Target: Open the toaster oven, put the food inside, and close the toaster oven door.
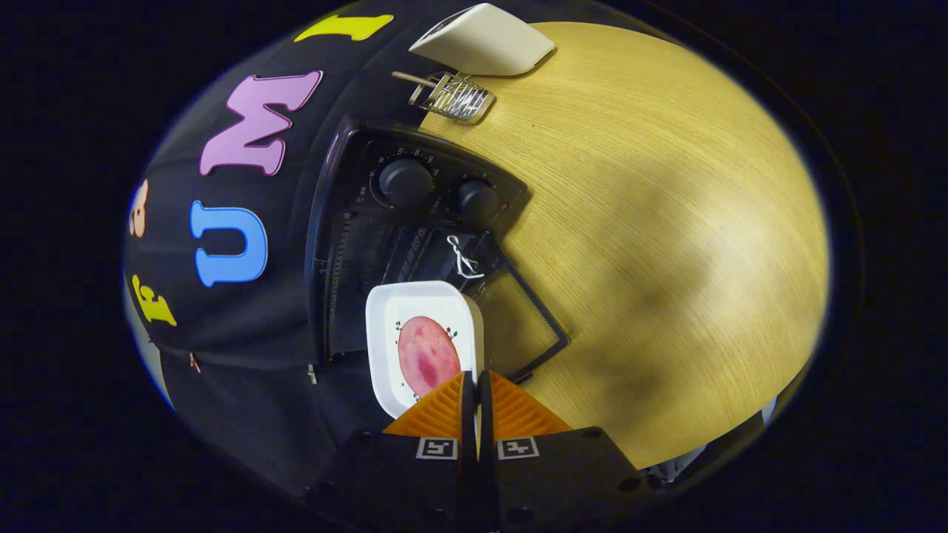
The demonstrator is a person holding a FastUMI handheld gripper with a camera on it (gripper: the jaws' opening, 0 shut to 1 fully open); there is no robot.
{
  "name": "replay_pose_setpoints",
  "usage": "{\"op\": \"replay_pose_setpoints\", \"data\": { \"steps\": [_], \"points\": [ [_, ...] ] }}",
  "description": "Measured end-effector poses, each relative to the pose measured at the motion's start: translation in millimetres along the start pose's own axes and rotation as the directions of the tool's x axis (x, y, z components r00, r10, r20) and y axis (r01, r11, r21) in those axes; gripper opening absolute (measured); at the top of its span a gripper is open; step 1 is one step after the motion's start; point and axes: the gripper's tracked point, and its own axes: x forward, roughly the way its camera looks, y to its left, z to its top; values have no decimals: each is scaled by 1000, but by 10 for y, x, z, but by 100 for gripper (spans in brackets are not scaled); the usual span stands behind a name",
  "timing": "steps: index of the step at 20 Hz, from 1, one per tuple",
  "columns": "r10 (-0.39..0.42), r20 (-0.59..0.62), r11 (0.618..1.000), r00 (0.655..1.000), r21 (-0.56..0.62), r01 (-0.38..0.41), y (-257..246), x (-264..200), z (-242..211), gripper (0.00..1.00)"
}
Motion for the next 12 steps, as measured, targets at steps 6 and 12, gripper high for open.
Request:
{"op": "replay_pose_setpoints", "data": {
  "steps": [6, 12],
  "points": [
    [-72, 171, 979, 983, 199, 37, 317, 434, 134, 5],
    [-157, 269, 901, 950, 433, 26, 507, 797, 144, 5]
  ]
}}
